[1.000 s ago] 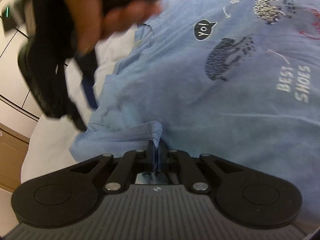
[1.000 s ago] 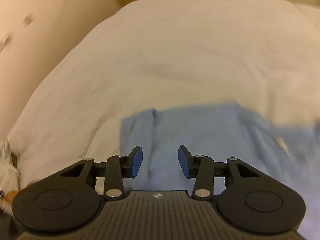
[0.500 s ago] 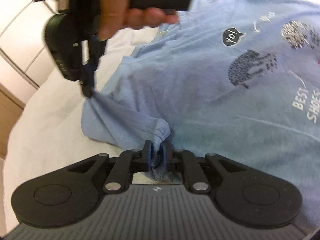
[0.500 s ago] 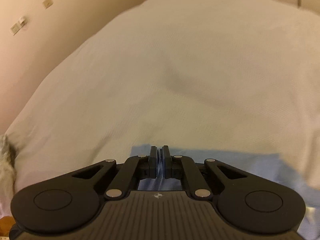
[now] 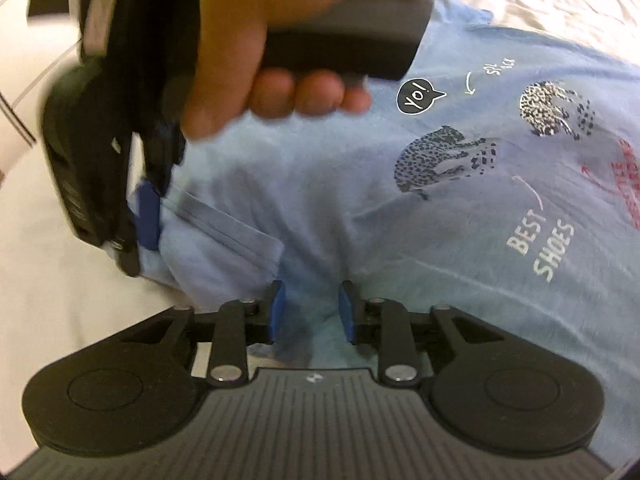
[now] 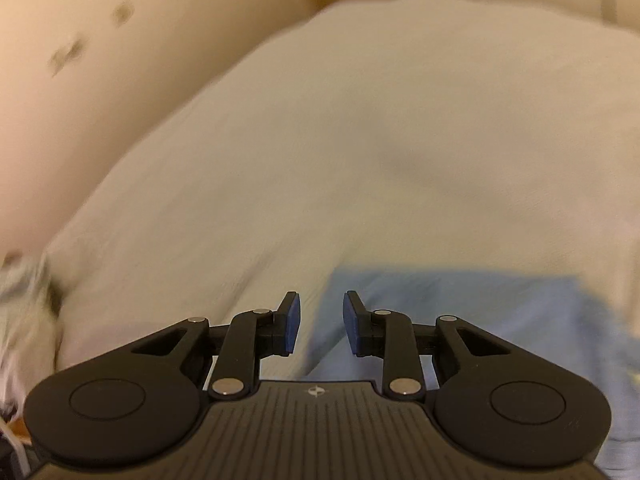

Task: Fold clothes

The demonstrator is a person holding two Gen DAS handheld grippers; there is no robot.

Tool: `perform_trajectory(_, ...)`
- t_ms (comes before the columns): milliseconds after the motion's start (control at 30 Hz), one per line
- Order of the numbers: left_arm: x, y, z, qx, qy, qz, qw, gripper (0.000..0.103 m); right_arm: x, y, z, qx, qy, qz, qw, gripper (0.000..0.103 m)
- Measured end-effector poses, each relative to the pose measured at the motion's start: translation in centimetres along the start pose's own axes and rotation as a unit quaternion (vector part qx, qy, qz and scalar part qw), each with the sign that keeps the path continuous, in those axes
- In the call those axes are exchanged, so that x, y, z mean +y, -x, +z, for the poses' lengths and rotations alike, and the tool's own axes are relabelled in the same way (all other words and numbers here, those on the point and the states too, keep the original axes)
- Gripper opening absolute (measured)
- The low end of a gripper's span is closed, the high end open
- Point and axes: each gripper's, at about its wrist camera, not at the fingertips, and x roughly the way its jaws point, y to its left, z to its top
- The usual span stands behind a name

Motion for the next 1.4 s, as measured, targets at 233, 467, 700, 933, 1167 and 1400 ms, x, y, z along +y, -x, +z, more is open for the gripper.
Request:
perform_trajectory(233,-0.2,1.6,0.1,-0.007,0.038,0.009,0.9992,0.022,-1.8,-2.7,0.2,-0.021,-0.008,-0.043,0.999,0.022)
perform_trajectory(467,3.7,2.1,0.3,0.001,0.136,0.049,0.9895,0.033,-0.3,2.6,-2.6,-0.059,-0.035,-0.037,0.997,0.027)
perform_trajectory(700,3.1,3.5,-0.2,0.055,0.146,0.022,0.9875,0.033,-0.8,6.0,-8.6,-0.028,-0.117,-0.060,0.991,0.030)
perform_trajectory(933,0.0,10.9,1.0,0.086,0.156,0.043,0.9831,0.044,0.5,13.0,-14.5,-0.030,-0.183,-0.088,0.979,0.036)
perform_trajectory(1167,-3.4,16.3,5.2,0.070,0.131,0.041,0.9881,0.071,2.1,22.8,-18.5,-0.050,-0.223,-0.137,0.964,0.051)
perform_trajectory(1400,-6.7,16.9,11.0,0.006,0.062,-0.001,0.9981,0.099,3.5,33.1,-22.2,-0.114,-0.276,-0.214,0.930,0.074)
